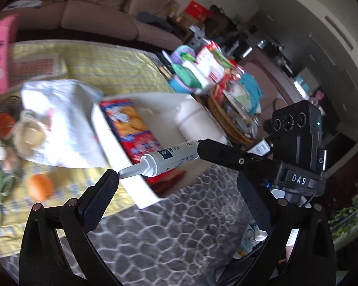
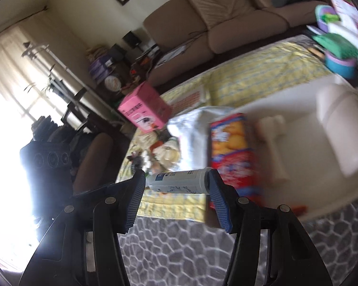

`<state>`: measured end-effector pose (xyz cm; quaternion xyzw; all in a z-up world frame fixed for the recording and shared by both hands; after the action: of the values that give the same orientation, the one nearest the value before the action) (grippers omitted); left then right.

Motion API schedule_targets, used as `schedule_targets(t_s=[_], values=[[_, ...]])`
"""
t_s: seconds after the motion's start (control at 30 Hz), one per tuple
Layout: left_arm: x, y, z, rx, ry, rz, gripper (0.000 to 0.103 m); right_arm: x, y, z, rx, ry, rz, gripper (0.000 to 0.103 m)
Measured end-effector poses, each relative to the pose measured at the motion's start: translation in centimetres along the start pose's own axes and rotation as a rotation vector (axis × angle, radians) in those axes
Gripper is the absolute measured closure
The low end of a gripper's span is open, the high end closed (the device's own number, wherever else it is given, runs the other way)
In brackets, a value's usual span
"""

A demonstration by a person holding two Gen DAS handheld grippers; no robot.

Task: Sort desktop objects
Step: 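Lower the white tube into the cardboard box and open the right tool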

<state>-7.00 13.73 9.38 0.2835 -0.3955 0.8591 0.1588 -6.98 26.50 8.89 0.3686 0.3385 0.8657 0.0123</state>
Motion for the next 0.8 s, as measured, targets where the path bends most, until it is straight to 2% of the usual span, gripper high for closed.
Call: schedule_targets(t_s=[0.13, 0.23, 0.3, 0.43, 0.6, 0.8], values=[[-2.1, -1.9, -3.8, 0.005, 0.075, -0.024, 0.004, -0.4, -4.2, 1.3, -0.028, 0.005, -0.062, 0.046], [-3.2, -1.9, -5.7, 0.021, 0.114, -0.029, 0.004, -1.1, -6.2, 1.1, -0.038, 0.024, -0.082, 0.046], [-3.5, -1.6, -6.4, 0.039, 0.128, -0.035, 0.004, -1.6, -7.1, 0.7, -0.041, 0.041, -0.090, 0.046], [-3.6, -1.8, -6.8, 0.028, 0.148, -0.032, 0.004, -2.1, -8.2, 0.1, -0.031, 0.059, -0.107, 0.047], [-3.7, -2.0, -6.1, 0.012, 0.166, -0.015, 0.004, -2.4, -8.5, 0.3, -0.001, 0.048, -0.121, 0.047], [-2.2, -1.8, -2.6, -0.010, 0.102, 0.009, 0.004, -2.2, -8.1, 1.0, -0.013, 0.032, -0.114, 0.047]])
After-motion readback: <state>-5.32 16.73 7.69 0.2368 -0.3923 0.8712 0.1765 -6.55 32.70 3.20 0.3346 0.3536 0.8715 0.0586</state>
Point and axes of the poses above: each gripper's, at about its wrist camera, not at the fingertips, and z roughly against the way its jaws point, y to its left, x to its top, the point moved 7 cm from there along -z, roughly the way its jaws point, and after that the axes turned 7 degrees about -y, right-handed, at the moved point
